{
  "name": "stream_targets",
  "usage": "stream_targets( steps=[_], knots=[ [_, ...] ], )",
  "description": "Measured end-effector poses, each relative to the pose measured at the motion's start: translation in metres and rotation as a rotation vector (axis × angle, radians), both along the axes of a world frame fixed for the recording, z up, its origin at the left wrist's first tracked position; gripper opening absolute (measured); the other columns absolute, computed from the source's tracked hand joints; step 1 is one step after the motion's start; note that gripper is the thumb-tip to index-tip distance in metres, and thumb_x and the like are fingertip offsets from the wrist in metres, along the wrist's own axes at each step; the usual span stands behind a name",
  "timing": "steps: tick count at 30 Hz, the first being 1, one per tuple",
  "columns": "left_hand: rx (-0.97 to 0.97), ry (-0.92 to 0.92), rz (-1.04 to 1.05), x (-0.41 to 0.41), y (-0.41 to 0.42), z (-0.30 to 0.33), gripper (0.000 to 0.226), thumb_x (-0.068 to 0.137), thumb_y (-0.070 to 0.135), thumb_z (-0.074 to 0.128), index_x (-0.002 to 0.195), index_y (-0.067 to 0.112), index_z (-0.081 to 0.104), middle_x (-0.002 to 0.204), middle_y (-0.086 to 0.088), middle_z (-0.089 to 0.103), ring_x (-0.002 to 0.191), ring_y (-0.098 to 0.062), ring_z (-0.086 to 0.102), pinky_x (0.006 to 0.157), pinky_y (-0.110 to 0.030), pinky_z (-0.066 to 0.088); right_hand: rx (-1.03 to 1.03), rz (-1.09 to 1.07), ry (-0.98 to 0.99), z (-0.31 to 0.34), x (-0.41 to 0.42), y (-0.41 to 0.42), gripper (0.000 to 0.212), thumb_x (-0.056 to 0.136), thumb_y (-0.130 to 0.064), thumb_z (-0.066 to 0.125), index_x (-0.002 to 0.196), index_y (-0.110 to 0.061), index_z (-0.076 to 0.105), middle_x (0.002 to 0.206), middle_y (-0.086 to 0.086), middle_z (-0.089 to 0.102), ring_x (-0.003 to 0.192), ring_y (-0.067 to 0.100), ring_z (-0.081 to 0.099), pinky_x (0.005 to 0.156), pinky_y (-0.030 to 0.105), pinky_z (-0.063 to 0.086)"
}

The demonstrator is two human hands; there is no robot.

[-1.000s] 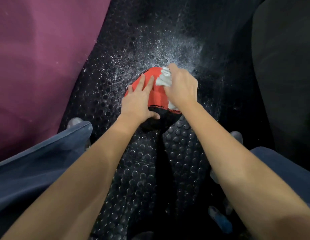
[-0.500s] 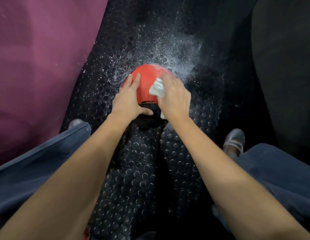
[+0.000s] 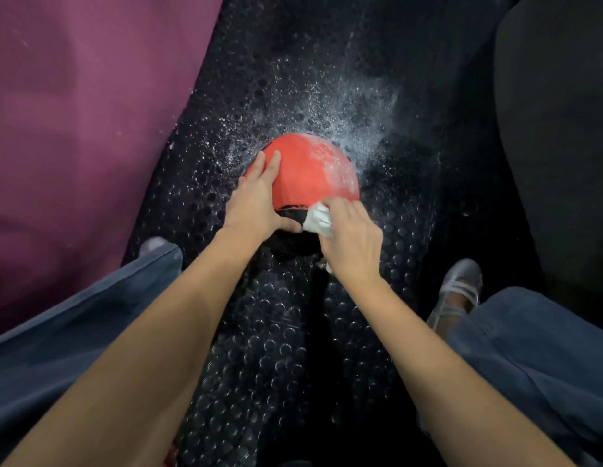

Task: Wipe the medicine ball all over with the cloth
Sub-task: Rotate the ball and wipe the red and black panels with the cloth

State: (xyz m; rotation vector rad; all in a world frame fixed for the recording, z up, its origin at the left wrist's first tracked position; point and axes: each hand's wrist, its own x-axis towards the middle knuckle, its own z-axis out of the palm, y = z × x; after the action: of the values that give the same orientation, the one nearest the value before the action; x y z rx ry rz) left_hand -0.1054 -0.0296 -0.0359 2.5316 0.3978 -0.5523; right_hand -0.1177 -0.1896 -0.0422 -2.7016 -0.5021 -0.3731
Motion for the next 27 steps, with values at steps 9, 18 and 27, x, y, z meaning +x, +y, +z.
stream_targets(
  steps=[9,18,27],
  knots=[
    [0.006,0.003,-0.012,-0.001,-0.002,0.001,0.136,0.056,0.039,0.09,0.155,0.027,-0.001,0.163,0.003,-0.004,0.148,-0.029,0.015,0.115,-0.048,0.025,0.046,-0.038,0.012,0.007,0.031,0.022,0.027,0.063,0.0,0.077,0.085,-0.008,0.061,0.072,0.002,0.064,0.065,0.021,0.06,0.046,0.02,0.028],
    [0.06,0.071,-0.225,0.005,0.015,0.018,0.132,0.061,0.027,0.091,0.155,0.028,-0.002,0.163,0.008,-0.006,0.148,-0.023,0.016,0.116,-0.047,0.029,0.181,-0.131,0.263,0.015,0.001,0.007,0.029,0.076,-0.012,0.071,0.104,-0.014,0.062,0.082,-0.001,0.062,0.072,0.019,0.056,0.056,0.025,0.034],
    [0.043,-0.046,-0.236,0.002,0.01,0.026,0.095,0.079,0.047,0.073,0.154,0.025,0.019,0.159,-0.001,0.019,0.139,-0.027,0.034,0.11,-0.046,0.032,0.194,-0.088,0.527,0.026,0.033,-0.004,0.039,0.083,-0.013,0.061,0.121,-0.021,0.052,0.09,-0.007,0.051,0.083,0.014,0.046,0.068,0.028,0.031]
  ],
)
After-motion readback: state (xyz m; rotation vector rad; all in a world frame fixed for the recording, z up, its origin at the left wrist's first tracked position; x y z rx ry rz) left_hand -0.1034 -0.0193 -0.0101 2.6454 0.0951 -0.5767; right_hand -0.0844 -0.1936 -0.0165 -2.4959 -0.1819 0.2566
